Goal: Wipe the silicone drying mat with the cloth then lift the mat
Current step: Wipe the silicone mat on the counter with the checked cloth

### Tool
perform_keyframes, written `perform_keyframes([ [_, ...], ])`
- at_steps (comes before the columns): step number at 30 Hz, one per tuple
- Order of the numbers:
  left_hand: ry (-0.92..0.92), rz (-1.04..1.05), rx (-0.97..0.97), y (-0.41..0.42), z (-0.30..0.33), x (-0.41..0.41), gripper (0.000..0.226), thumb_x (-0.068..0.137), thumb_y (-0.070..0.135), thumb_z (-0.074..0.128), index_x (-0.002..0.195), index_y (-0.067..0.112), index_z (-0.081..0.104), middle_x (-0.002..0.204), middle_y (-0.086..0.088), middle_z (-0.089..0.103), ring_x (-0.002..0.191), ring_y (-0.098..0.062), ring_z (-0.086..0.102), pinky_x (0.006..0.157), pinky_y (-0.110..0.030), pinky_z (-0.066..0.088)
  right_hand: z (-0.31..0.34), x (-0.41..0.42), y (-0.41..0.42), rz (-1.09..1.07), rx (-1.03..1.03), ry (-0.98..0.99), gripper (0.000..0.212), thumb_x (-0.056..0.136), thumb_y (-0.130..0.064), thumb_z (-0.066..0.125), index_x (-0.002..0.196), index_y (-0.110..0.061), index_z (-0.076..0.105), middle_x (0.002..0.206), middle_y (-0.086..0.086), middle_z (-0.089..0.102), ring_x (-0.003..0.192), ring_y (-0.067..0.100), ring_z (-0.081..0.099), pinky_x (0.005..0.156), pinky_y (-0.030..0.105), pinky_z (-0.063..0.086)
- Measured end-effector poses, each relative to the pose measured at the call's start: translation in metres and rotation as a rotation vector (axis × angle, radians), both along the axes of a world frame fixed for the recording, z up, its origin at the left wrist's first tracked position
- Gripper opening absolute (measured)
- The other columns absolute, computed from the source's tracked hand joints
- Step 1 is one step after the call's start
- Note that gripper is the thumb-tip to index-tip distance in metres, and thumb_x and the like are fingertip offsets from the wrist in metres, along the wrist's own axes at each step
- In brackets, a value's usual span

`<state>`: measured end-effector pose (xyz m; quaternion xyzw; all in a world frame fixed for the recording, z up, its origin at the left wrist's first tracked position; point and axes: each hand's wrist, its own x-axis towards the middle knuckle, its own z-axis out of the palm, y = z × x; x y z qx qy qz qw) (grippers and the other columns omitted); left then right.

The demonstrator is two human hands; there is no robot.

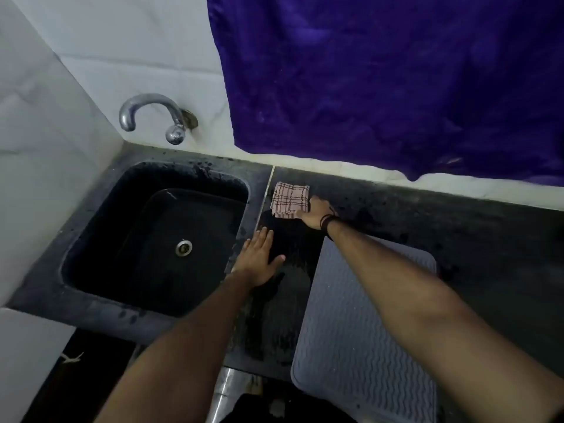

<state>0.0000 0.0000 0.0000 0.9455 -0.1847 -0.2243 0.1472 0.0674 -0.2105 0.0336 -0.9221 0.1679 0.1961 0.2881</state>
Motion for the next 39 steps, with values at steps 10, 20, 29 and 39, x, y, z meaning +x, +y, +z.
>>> perform_keyframes([
  [10,-0.001,-0.004,0.06,-0.001,-0.064,-0.009,0.086,0.103,0.065,0.025,0.163,0.014,-0.009,0.171,-0.004,-0.017,0.157,-0.019,-0.016,0.123,-0.036,-0.013,-0.049,0.057,0.024,-0.371,0.008,-0.007,0.075,0.081,-0.037,0.068,0.137,-0.003,0.033,0.139,0.017,0.039,0.123,0.034,0.045,0.098,0.039,0.044],
  [20,-0.025,-0.002,0.022,0.006,-0.078,-0.011,0.094,0.09,0.072,0.004,0.163,0.015,-0.011,0.167,0.0,-0.023,0.156,-0.017,-0.019,0.123,-0.037,-0.015,-0.063,0.065,0.025,-0.814,0.758,-0.114,0.043,0.064,-0.024,0.062,0.104,-0.01,0.069,0.095,0.008,0.073,0.083,0.026,0.07,0.071,0.036,0.059],
  [29,-0.108,-0.128,-0.113,-0.012,-0.067,-0.004,0.095,0.091,0.069,0.001,0.164,0.009,0.003,0.172,-0.008,-0.006,0.159,-0.023,-0.007,0.126,-0.039,-0.005,-0.015,-0.047,-0.031,-0.947,1.043,-0.301,0.027,0.079,-0.021,0.071,0.104,-0.01,0.071,0.109,0.011,0.07,0.098,0.031,0.067,0.078,0.04,0.057],
  [39,-0.063,-0.212,-0.187,-0.072,-0.077,0.002,0.08,0.104,0.062,0.022,0.165,0.014,0.004,0.172,-0.007,-0.007,0.158,-0.02,-0.011,0.127,-0.04,-0.008,-0.025,-0.134,-0.079,-0.848,0.355,-0.369,0.022,0.085,-0.019,0.069,0.107,-0.016,0.07,0.105,0.004,0.072,0.1,0.022,0.065,0.089,0.041,0.053],
])
